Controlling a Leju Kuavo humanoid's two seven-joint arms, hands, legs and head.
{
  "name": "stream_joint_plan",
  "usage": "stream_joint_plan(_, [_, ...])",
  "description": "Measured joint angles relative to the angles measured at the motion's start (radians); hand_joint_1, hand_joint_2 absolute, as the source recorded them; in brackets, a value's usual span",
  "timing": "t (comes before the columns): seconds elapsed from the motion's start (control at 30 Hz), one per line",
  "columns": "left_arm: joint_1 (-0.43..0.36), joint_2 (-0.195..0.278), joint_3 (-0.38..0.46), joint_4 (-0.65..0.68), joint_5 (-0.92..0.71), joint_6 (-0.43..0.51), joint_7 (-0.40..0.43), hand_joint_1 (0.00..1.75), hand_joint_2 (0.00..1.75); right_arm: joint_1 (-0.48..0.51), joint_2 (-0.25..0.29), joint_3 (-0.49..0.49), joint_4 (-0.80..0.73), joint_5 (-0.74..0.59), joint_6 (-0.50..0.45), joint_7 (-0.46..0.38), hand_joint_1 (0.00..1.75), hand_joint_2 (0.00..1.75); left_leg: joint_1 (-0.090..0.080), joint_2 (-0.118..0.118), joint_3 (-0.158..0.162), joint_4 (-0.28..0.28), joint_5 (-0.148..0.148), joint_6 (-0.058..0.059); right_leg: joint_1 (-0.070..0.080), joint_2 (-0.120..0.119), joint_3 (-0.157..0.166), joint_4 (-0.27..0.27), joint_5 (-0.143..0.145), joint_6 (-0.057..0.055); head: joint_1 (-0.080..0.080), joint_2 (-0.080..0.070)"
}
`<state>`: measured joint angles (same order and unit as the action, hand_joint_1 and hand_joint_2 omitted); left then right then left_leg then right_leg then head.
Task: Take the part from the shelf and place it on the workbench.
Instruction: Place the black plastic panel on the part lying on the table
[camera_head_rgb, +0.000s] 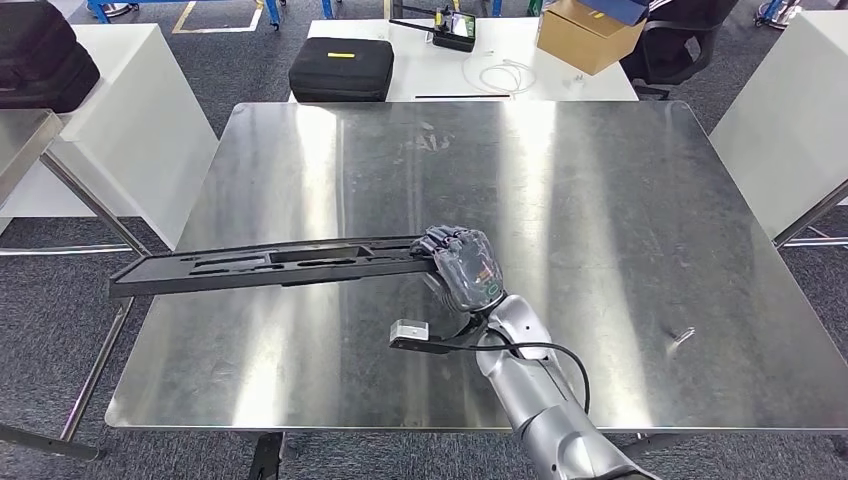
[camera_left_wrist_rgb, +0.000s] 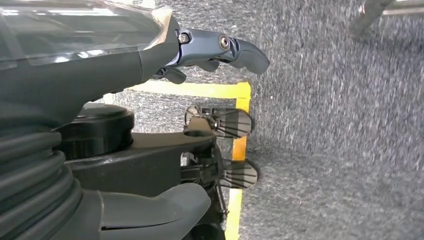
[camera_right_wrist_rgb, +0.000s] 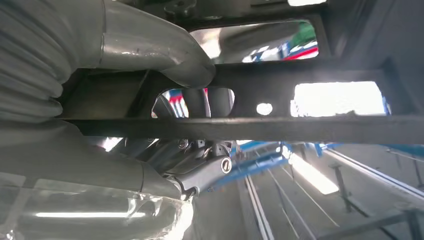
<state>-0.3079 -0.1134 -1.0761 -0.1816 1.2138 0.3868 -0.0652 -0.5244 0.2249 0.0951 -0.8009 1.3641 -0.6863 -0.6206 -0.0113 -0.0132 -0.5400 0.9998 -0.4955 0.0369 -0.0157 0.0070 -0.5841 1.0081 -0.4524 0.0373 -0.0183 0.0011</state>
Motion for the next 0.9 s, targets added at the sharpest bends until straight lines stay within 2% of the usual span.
stream_joint_plan(0.13, [-0.008,-0.002,-0.012,0.0,-0.011,-0.01,0.014,0.0,1.75,-0.014,0.007,-0.031,-0.068,0.126,0.0,0.125,1.75,1.75,-0.001,0.0,0.0,0.0,0.0,0.0,0.0,0.0,0.0,0.0,0.0,0.0,0.0,0.0])
stream_joint_plan(0.27, [-0.014,-0.003,-0.016,0.0,-0.018,-0.018,0.018,0.0,1.75,-0.055,-0.01,0.0,-0.08,0.173,0.0,0.323,1.75,1.75,-0.001,0.001,0.0,0.001,0.0,0.0,0.0,0.0,0.0,0.0,0.001,0.001,0.0,0.0])
stream_joint_plan(0.33, [-0.015,-0.003,-0.016,0.0,-0.02,-0.019,0.019,0.0,1.75,-0.076,-0.024,0.023,-0.08,0.178,0.0,0.392,1.75,1.75,-0.001,0.001,0.0,0.001,0.0,0.0,0.0,0.0,0.0,0.0,0.001,0.001,0.0,0.0])
stream_joint_plan(0.57, [-0.021,-0.003,-0.019,0.0,-0.022,-0.022,0.019,0.0,1.75,-0.105,-0.054,0.07,-0.074,0.187,0.0,0.451,1.75,1.75,-0.001,0.0,0.0,0.001,0.0,0.0,0.0,0.0,0.0,0.0,0.001,0.001,0.0,0.0])
stream_joint_plan(0.83, [-0.023,-0.003,-0.022,0.0,-0.043,-0.05,0.018,0.0,1.75,-0.17,-0.113,0.074,0.009,0.188,0.0,0.595,1.75,1.75,-0.002,0.0,0.0,0.001,0.0,0.0,-0.001,0.0,0.0,0.0,0.001,0.002,0.0,0.0])
stream_joint_plan(0.9, [-0.023,-0.002,-0.025,0.0,-0.047,-0.056,0.017,0.0,1.75,-0.183,-0.129,0.067,0.035,0.19,0.0,0.609,0.87,0.87,-0.002,0.0,0.0,0.002,0.0,0.0,-0.001,0.0,0.0,0.0,0.001,0.002,0.0,0.0])
